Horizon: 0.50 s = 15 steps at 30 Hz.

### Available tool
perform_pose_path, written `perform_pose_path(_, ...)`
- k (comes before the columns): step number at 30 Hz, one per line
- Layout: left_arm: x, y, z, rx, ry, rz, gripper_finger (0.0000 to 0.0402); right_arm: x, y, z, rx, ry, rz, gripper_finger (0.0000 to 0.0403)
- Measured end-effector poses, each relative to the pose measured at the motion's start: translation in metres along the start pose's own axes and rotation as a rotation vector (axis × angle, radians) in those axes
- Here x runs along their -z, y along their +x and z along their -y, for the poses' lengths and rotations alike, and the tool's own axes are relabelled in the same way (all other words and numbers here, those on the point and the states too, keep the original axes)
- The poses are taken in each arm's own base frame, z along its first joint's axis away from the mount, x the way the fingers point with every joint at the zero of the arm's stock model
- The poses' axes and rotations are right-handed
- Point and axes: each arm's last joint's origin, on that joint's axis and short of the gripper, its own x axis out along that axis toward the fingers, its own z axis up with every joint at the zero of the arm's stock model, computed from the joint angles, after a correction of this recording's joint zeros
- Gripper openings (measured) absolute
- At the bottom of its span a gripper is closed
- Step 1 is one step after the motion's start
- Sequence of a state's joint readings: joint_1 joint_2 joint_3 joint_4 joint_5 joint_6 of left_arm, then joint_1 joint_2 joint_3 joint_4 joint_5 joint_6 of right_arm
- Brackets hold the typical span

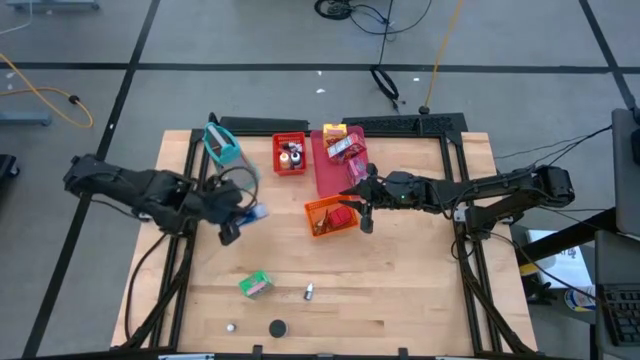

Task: Pick & Place Kitchen Items
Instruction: Put the blue cereal box into the pink bin

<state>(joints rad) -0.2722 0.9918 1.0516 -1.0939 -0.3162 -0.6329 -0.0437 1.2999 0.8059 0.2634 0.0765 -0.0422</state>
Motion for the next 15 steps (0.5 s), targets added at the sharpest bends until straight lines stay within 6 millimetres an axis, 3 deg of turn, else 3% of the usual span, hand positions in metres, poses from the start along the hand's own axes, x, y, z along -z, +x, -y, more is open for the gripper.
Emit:
perform_pose_path(5,-0.029,0.01,-0.006,-0.06,0.047,0.025,0.0,0.0,0.0,0.0,0.0,0.002,-0.001,0.0093)
perform_pose_path(10,-0.064,0.02,-0.012,0.004,0.136,0.076,0.0,0.001,0.0,0.0,0.0,0.002,-0.015,0.0093)
perform_pose_path(15,-0.093,0.034,-0.03,-0.039,0.163,0.079,0.0,0.003,0.0,0.0,-0.002,0.001,-0.036,0.0093)
